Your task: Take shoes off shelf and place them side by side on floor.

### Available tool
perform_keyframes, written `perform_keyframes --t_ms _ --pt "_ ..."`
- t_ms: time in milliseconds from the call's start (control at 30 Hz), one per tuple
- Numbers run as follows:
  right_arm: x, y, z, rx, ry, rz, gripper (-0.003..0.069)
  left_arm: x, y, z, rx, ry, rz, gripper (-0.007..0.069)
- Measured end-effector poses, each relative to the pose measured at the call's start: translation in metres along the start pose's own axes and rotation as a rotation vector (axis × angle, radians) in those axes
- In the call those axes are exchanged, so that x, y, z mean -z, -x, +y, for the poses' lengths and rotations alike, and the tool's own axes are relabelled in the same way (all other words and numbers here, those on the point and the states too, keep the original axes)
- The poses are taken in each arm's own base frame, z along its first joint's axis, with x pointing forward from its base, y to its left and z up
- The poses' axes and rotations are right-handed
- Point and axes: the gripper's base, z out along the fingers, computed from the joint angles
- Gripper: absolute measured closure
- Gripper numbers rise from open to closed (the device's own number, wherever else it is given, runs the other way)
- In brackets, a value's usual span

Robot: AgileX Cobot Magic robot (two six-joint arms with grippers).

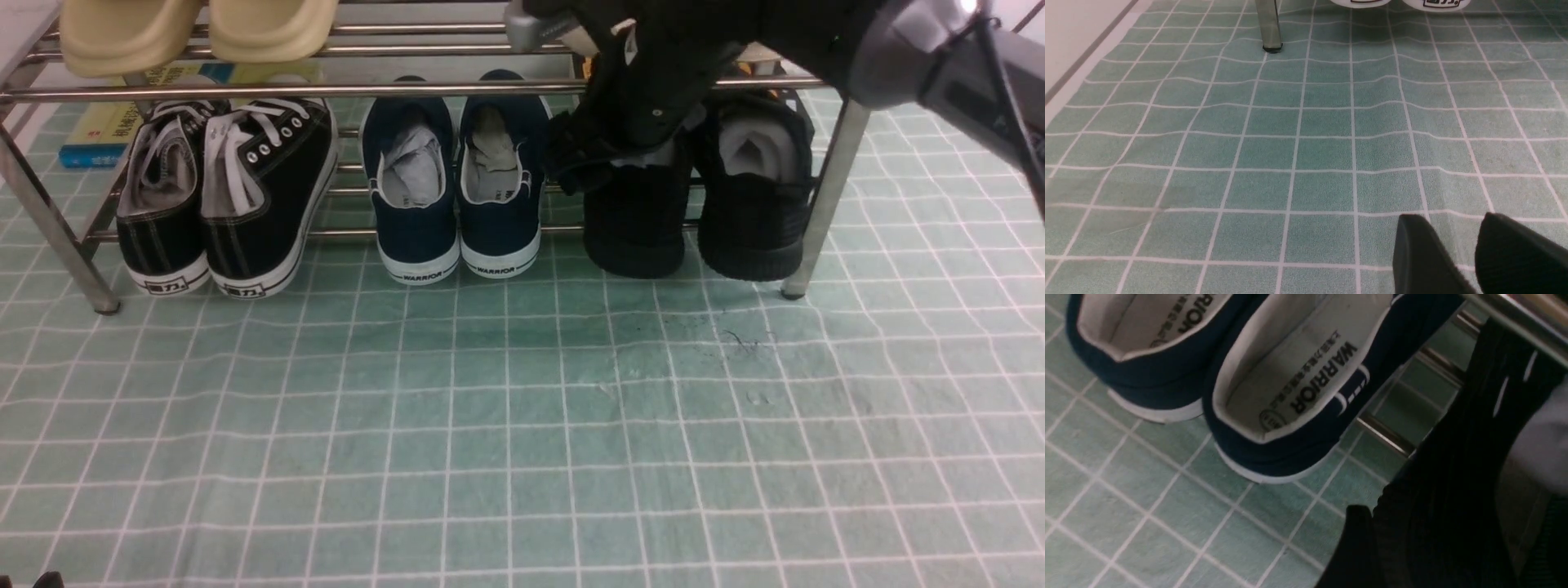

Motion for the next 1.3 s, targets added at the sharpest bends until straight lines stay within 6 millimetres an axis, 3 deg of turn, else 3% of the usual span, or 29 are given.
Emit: perform_keyframes --t_ms 367,533,600,633,700,733,767,800,833,867,900,1133,1300 --pt "-0.048 -0.009 -0.004 0.026 -0.083 0.032 0.0085 0.000 0.000 0.000 0.000 0.000 0.000 0.0384" --pt "-0.060 -0.014 -0.004 0.033 -0.088 0.054 0.0171 0.000 0.000 0.000 0.000 0.000 0.000 0.0384" --pt "-0.063 -0.015 -0.004 0.035 -0.089 0.066 0.0326 0.000 0.000 0.000 0.000 0.000 0.000 0.0384" --pt "-0.063 -0.015 -0.004 0.035 -0.090 0.068 0.0341 0.000 0.000 0.000 0.000 0.000 0.000 0.0384" --pt "-0.058 -0.015 -0.002 0.020 -0.071 0.077 0.0555 0.000 0.000 0.000 0.000 0.000 0.000 0.0384" --pt "-0.057 -0.015 -0.001 0.017 -0.067 0.081 0.0569 0.000 0.000 0.000 0.000 0.000 0.000 0.0384" --pt "-0.049 -0.017 0.001 0.001 -0.047 0.113 0.0643 0.000 0.000 0.000 0.000 0.000 0.000 0.0384" --pt "-0.048 -0.017 0.002 0.000 -0.045 0.117 0.0647 0.000 0.000 0.000 0.000 0.000 0.000 0.0384" --pt "-0.034 -0.017 0.006 -0.018 -0.016 0.148 0.0655 0.000 0.000 0.000 0.000 0.000 0.000 0.0384" --pt "-0.034 -0.017 0.007 -0.020 -0.011 0.148 0.0655 0.000 0.000 0.000 0.000 0.000 0.000 0.0384" --pt "-0.014 -0.016 0.013 -0.037 0.029 0.166 0.0655 0.000 0.000 0.000 0.000 0.000 0.000 0.0384" --pt "0.066 -0.010 0.039 -0.014 0.115 0.142 0.0655 0.000 0.000 0.000 0.000 0.000 0.000 0.0384" --pt "0.096 -0.008 0.055 0.006 0.153 0.089 0.0655 0.000 0.000 0.000 0.000 0.000 0.000 0.0384"
